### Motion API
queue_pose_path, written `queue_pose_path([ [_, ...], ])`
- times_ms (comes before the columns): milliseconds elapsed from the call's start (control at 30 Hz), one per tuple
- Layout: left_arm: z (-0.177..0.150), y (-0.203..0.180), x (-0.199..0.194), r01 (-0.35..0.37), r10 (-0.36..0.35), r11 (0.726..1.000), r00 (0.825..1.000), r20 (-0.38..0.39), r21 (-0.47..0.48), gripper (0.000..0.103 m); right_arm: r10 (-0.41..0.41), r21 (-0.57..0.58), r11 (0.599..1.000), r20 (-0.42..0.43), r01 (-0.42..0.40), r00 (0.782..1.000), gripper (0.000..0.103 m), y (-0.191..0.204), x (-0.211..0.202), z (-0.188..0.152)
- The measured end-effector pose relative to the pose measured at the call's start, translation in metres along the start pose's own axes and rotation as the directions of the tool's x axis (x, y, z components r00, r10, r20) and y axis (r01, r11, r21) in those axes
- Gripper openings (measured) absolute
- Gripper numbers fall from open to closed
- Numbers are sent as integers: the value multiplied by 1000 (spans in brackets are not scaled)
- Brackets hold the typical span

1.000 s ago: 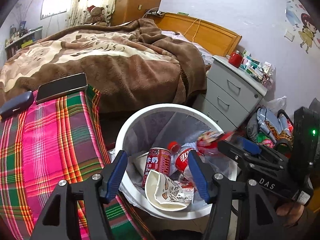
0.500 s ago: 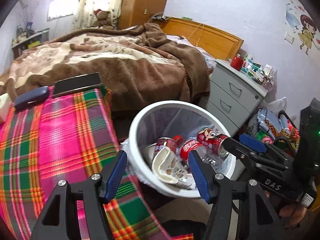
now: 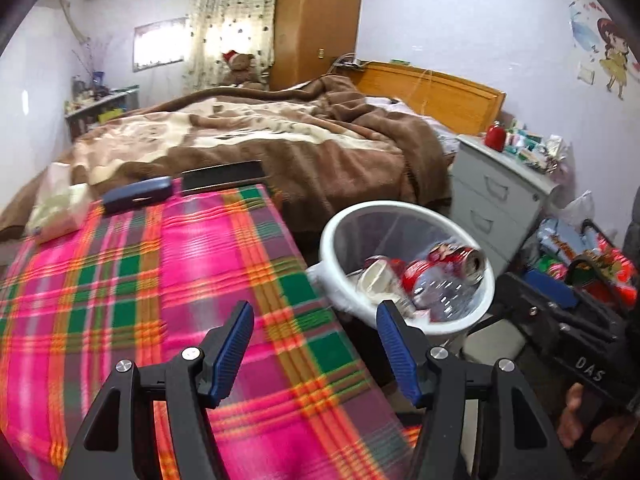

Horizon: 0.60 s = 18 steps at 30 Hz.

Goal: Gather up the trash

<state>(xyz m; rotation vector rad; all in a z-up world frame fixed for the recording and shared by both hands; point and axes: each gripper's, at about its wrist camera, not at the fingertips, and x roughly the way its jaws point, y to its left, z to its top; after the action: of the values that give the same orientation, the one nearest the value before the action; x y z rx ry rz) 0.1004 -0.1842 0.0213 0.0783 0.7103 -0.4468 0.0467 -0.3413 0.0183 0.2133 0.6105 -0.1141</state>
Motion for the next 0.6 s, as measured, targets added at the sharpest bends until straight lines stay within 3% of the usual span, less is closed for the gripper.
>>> queue_pose_path([
  [133,-15,14,-16,-57,57,998,998,3,-22,63,26,-24,999,5,-26,1000,67,17,-3,-8],
  [267,-27,25,-38,-134,136,991,989,62,-29,64,11,-70,998,31,-9,999,67,37,-6,-15],
  [400,-36,36,-47,-144,148,988,987,61,-55,64,54,-56,997,24,-52,998,67,43,-6,-20],
  [500,-43,41,-51,-207,210,977,976,61,-56,64,40,-67,997,21,-39,999,67,48,-6,-25],
  [600,-51,48,-53,-196,200,977,978,55,-80,64,50,-66,997,20,-48,999,67,51,-6,-28],
])
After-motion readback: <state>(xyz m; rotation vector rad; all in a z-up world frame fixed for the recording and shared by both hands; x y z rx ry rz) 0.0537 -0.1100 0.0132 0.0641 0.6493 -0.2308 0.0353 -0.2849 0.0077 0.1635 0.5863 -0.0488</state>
